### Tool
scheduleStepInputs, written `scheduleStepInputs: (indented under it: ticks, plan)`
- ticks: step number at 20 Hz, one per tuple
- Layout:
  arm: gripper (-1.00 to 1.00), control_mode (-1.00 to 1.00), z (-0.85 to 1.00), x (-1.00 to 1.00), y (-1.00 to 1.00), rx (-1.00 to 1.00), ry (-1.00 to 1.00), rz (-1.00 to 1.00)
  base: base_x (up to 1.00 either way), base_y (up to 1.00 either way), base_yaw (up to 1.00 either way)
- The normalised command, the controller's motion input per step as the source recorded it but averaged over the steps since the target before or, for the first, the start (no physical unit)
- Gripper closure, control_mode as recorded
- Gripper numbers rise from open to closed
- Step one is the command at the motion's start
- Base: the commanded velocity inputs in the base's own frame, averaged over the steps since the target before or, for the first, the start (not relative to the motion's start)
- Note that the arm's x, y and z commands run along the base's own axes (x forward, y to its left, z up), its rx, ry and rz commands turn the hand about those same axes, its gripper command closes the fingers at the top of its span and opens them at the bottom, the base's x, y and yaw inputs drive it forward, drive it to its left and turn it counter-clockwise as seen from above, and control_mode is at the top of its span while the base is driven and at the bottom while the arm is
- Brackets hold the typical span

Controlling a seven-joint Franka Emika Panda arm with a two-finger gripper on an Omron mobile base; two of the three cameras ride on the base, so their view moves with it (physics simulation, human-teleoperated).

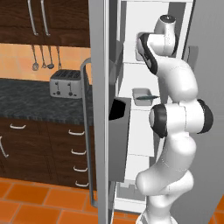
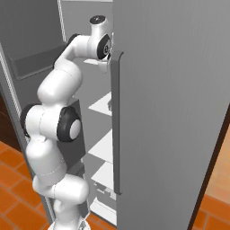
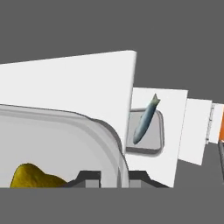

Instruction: Take the meat container that has the fish and place it on the second highest rack of the freezer. Then take the vegetable container that has the onion and lemon and place it on the highest rack of the freezer.

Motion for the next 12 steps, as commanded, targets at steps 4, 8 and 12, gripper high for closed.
scheduleStepInputs:
  ticks: [4,8,12]
  plan:
    - [1.00,-1.00,-0.01,0.41,-0.21,0.00,0.00,0.00,0.00,0.00,0.00]
    - [1.00,-1.00,-0.20,0.33,-0.06,0.00,0.00,0.00,0.00,0.00,0.00]
    - [1.00,-1.00,-0.36,0.21,-0.10,0.00,0.00,0.00,0.00,0.00,0.00]
